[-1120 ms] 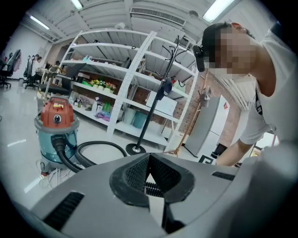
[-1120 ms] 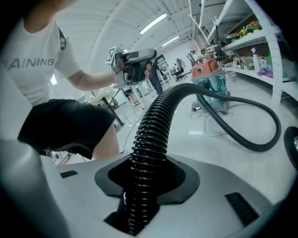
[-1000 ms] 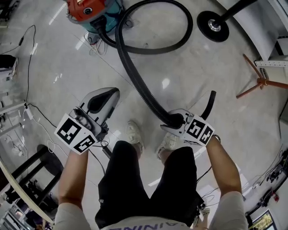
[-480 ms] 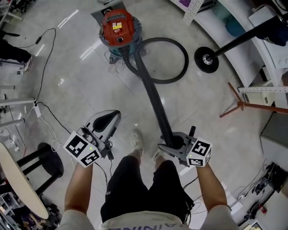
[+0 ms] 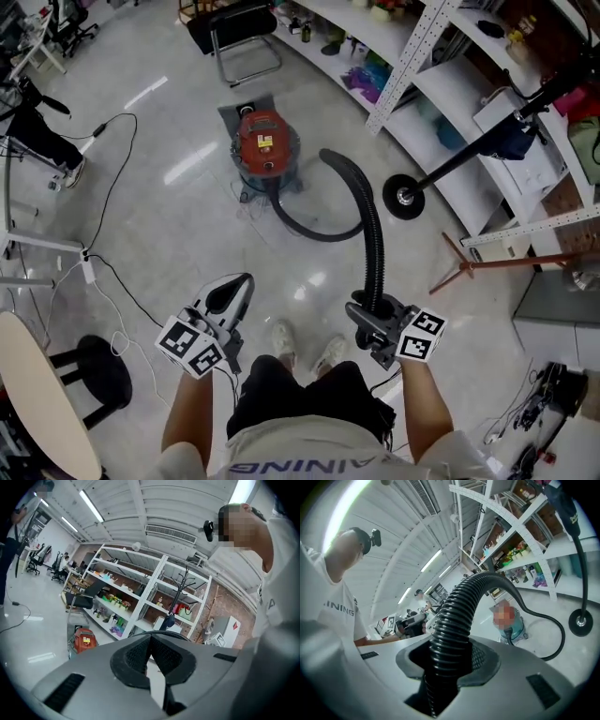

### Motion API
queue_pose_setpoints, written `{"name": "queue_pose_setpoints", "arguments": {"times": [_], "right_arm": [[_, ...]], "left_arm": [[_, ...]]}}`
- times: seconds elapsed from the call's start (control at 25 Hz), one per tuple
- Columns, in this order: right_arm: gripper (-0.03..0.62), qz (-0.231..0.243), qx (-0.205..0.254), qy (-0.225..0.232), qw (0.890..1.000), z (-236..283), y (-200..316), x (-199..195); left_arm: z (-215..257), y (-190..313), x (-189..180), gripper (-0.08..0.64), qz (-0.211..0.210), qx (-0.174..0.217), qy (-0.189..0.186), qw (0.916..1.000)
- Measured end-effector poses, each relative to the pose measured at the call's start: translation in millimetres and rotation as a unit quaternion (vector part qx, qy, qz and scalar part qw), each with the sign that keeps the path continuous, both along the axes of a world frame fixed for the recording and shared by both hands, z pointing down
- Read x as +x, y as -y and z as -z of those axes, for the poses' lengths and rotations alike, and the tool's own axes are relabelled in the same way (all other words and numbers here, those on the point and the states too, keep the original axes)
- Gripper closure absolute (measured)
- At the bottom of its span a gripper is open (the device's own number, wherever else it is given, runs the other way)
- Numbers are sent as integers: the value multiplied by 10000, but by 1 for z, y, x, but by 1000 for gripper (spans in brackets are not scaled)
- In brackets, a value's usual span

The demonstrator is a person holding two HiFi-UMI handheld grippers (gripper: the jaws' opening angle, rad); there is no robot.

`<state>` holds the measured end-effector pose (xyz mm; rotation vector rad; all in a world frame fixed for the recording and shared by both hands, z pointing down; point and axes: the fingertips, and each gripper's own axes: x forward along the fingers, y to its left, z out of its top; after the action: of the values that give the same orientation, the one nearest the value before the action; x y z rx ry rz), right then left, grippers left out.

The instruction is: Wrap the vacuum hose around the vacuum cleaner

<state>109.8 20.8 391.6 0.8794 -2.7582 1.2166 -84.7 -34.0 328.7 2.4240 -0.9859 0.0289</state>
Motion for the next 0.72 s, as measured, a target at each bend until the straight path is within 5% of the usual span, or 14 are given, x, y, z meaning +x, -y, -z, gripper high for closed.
{"name": "queue_pose_setpoints", "arguments": {"times": [0.36,0.72], "right_arm": [[446,-376,506,-290,9976,98,54,-16],[449,-562,698,-475,9948,125,152,13]], "left_arm": [[76,13,-36,543,87,478,-31,9988],[92,78,-31,543,420,747,75,9963]]}}
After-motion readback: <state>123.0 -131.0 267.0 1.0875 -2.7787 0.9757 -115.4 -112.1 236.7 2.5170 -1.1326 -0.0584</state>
